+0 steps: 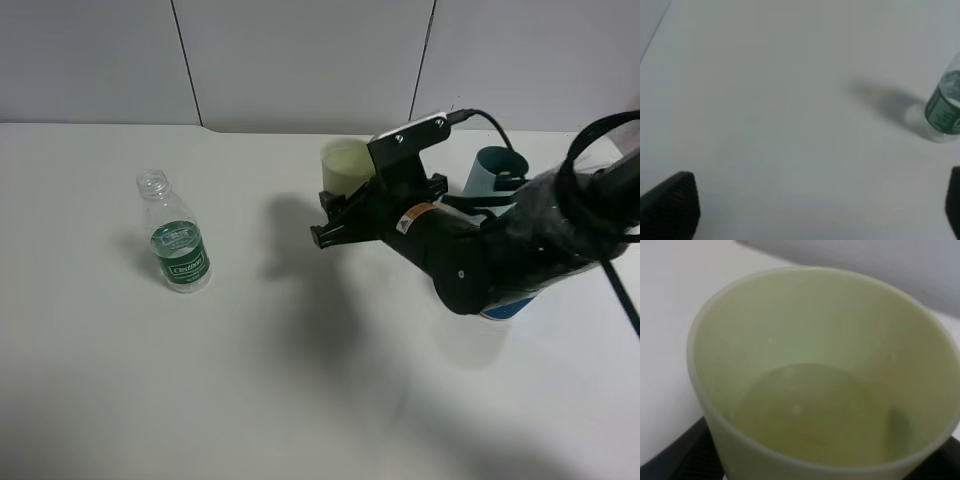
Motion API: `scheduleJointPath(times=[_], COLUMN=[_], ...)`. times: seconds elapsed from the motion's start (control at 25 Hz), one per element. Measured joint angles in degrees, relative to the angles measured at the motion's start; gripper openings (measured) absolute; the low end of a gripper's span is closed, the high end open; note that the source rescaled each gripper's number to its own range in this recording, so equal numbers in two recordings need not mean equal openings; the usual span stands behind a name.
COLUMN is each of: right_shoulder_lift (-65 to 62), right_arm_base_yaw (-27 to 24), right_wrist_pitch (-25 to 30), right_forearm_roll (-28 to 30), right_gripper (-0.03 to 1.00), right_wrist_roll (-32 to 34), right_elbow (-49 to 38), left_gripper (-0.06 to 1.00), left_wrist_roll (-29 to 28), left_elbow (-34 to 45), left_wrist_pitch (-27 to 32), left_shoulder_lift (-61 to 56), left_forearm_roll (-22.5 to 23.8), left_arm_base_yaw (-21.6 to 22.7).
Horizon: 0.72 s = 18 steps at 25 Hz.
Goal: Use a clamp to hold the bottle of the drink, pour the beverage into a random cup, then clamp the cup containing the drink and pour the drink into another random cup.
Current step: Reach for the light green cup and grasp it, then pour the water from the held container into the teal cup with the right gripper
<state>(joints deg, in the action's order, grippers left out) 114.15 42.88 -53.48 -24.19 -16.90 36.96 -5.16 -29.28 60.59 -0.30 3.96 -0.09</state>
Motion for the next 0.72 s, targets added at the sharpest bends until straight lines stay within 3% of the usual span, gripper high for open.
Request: scheduleJointPath(times=[0.48,0.56,0.72], right_shoulder_lift=[-14.52,-18.06,-21.21], right_arm_base_yaw=[-0.24,-2.37,-5.19], right_wrist_pitch=[10.79,16.26,20.7], right_forearm_roll=[-1.85,-1.85,-1.52], right_gripper=[0.0,0.0,0.0], right_wrist_roll=[-7.04,-7.04,-6.97], right_elbow=[-0.15,-0.2,-0.2], left_gripper=[1.0,1.0,1.0], left_wrist_roll=[0.04,0.04,0.04], left_elbow=[0.0,0.0,0.0], left_wrist_pitch=[0.0,0.0,0.0], left_shoulder_lift=[0.0,0.0,0.0], left_forearm_roll=[0.0,0.0,-0.05], left_arm_base_yaw=[0.0,0.0,0.0])
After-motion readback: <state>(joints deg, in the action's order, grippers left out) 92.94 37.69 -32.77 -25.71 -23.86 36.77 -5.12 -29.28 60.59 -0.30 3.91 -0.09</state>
